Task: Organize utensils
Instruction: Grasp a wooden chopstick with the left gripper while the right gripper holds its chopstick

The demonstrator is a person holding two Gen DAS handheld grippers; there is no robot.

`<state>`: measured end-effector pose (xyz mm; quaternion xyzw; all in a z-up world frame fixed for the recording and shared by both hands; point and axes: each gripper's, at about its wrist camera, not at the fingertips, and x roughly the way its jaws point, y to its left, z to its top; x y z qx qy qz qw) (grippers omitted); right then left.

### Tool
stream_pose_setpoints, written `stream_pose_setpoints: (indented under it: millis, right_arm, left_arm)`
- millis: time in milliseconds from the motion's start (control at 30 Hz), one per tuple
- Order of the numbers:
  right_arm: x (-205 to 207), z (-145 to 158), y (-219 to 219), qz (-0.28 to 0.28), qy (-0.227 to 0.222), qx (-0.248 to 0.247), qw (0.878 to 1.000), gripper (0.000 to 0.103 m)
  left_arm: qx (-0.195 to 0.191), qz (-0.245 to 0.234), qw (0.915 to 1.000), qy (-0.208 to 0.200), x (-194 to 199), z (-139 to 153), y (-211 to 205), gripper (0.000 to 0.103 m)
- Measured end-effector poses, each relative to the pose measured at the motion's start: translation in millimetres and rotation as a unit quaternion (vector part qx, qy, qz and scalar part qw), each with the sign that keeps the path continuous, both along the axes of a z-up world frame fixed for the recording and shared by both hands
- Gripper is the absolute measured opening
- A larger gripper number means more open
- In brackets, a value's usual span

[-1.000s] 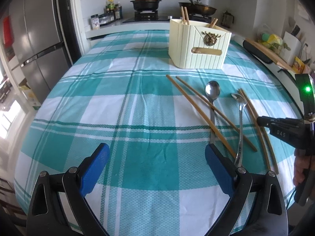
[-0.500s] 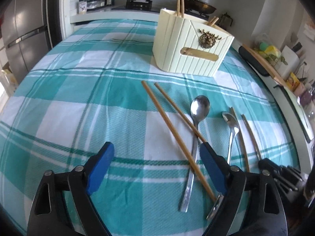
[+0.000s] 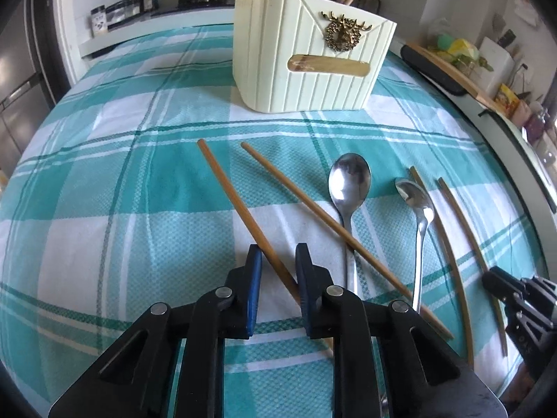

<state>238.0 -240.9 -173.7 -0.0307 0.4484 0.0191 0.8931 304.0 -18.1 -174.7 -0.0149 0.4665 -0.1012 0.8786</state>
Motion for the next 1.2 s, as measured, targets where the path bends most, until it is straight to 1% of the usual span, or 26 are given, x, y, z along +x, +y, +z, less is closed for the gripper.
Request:
stream_pose_setpoints:
  millis: [33,67,133,200,267,300,333,367,400,433,467,600,700,867,1000,1200]
  right_arm:
    - [-1,0,-2,-0.001,0.000,0.000,1.000,0.009]
    - [-2,0,-3,-0.002,0.001,0.000,1.000,0.009]
    - [-6,0,-7,-0.004,0.002,0.000,1.000,0.009]
    - [-9,1,-10,-0.006,0.005,-0.004,1.000,0.009]
    - [-10,1,-12,-0.006,0.010,-0.004,1.000,0.009]
    - [-10,2,-12,-0.005,0.012,-0.003,1.000,0.010]
    - [-9,2,-13,-0.003,0.015,-0.002,1.000,0.012]
    - [-8,3,-14,0.000,0.017,0.003,1.000,0.024]
    - [-6,3,-15,0.001,0.019,0.008,1.000,0.044]
    - [-4,4,-15,0.003,0.022,0.012,1.000,0.050]
    - [-3,5,-16,0.006,0.022,0.013,1.000,0.051]
    - [3,9,-11,0.026,0.020,0.005,0.999,0.051]
    - [11,9,-8,0.037,0.022,0.000,0.999,0.051]
    - [33,3,-3,0.048,0.030,-0.020,0.998,0.050]
    - [48,0,4,0.060,0.028,-0.032,0.997,0.047]
    - [67,-1,10,0.072,0.024,-0.030,0.997,0.044]
  left_arm:
    - [0.001,-0.014,0.9999,0.006,2,0,7,0.015]
    - [0.007,-0.025,0.9996,0.011,4,0,12,0.005]
    - [0.026,-0.054,0.9980,0.023,6,0,22,0.005]
    - [0.043,-0.072,0.9961,0.026,4,1,30,0.005]
    - [0.054,-0.081,0.9949,0.025,1,3,34,0.007]
    - [0.056,-0.082,0.9948,0.023,-1,4,35,0.009]
    - [0.055,-0.083,0.9948,0.023,-3,4,36,0.022]
    - [0.051,-0.084,0.9949,0.022,-6,5,37,0.041]
    - [0.049,-0.082,0.9953,0.018,-8,6,38,0.049]
    - [0.049,-0.079,0.9956,0.012,-11,7,39,0.060]
    - [0.049,-0.077,0.9958,0.008,-13,8,39,0.062]
    - [0.049,-0.078,0.9958,0.005,-11,11,40,0.062]
    - [0.058,-0.073,0.9956,0.012,-3,6,38,0.062]
    - [0.070,-0.079,0.9941,0.022,15,-2,31,0.062]
    - [0.066,-0.078,0.9944,0.024,30,-3,32,0.062]
    - [0.072,-0.089,0.9931,0.025,40,-4,29,0.061]
